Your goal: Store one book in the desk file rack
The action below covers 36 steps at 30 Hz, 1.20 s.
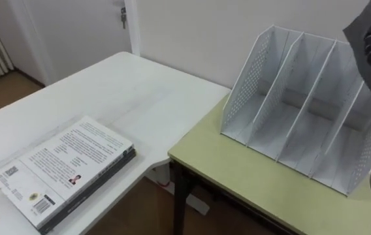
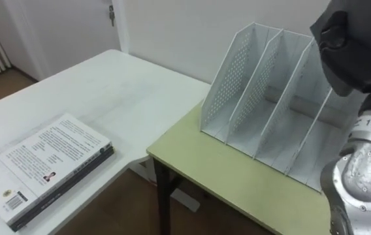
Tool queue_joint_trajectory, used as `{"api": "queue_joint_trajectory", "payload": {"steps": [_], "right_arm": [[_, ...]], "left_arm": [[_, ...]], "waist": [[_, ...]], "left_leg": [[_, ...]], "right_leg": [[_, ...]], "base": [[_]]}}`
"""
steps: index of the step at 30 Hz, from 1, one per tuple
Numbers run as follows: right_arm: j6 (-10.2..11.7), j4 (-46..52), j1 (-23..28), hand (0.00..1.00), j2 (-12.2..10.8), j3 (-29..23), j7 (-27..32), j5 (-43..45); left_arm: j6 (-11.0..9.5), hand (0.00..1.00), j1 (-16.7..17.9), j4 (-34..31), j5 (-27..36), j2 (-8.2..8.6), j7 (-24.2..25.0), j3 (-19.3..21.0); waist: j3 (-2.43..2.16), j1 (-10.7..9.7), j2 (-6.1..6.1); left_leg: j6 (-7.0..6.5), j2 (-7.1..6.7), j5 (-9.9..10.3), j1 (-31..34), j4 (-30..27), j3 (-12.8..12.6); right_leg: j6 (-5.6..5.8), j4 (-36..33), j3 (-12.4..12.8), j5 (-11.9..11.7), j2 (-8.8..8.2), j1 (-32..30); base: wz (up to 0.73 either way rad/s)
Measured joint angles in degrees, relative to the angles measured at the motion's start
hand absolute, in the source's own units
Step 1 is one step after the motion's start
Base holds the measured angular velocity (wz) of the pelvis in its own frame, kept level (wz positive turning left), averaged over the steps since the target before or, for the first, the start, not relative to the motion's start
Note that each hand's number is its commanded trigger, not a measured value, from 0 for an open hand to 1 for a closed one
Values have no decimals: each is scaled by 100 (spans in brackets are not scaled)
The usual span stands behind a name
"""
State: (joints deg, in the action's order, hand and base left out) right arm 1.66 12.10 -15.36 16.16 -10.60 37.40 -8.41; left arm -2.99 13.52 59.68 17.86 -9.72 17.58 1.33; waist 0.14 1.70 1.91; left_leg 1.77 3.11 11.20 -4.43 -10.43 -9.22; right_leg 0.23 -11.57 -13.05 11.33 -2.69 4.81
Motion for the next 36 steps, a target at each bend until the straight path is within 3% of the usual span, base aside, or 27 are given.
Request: {"api": "queue_joint_trajectory", "payload": {"steps": [15, 36], "right_arm": [[34, -478, -156, 100, 5, -30, 727, 0], [29, -1171, -208, 100, 161, -28, 486, -4]], "left_arm": [[-5, 0, 3, 43, 69, 25, -337, 3], [50, 0, 1, 42, 66, 25, -334, 82]], "waist": [[-20, 20, -13], [4, 34, 7]], "left_leg": [[0, -3, 0, -10, 0, 65], [0, -28, -2, 27, 6, 173]], "right_leg": [[0, -1, -119, 0, -7, 33], [0, 3, -123, 0, -13, 5]], "base": [[1], [0]]}}
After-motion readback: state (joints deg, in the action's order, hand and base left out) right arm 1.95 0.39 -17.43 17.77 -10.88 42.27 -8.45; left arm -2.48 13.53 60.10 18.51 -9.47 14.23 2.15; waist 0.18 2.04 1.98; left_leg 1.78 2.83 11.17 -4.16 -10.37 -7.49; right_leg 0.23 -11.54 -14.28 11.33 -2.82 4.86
